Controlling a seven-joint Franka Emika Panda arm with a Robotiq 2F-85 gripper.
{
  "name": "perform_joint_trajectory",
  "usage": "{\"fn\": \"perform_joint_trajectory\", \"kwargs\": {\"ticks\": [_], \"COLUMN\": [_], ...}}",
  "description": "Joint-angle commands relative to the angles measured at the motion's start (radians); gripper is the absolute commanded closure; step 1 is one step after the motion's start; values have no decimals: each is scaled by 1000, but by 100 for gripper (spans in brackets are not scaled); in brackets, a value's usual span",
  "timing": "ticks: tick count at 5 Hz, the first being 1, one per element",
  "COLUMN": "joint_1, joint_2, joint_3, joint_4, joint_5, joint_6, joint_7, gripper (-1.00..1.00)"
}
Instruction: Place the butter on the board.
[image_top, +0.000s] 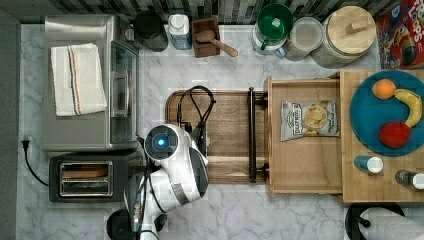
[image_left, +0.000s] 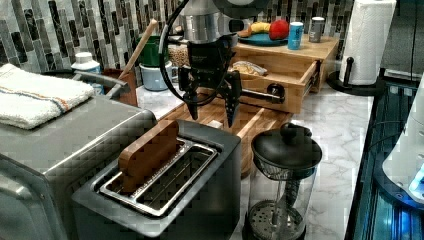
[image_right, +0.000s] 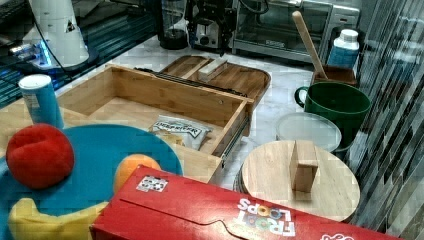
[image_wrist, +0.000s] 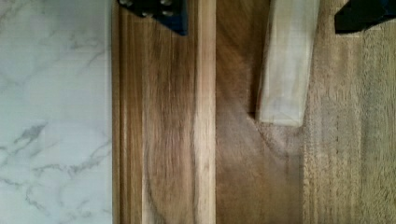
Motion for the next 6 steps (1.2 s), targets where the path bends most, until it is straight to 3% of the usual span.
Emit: {"fn": "perform_joint_trajectory", "kwargs": {"ticks": [1, 3, 6], "joint_1": [9, -7, 13], "joint_2": [-13, -13, -14], "joint_3": [14, 29, 10], "joint_4": [10, 10, 10], "joint_5": [7, 5, 7], "joint_6": [16, 16, 17], "joint_7": [47, 48, 46], "gripper": [-100, -100, -100]}}
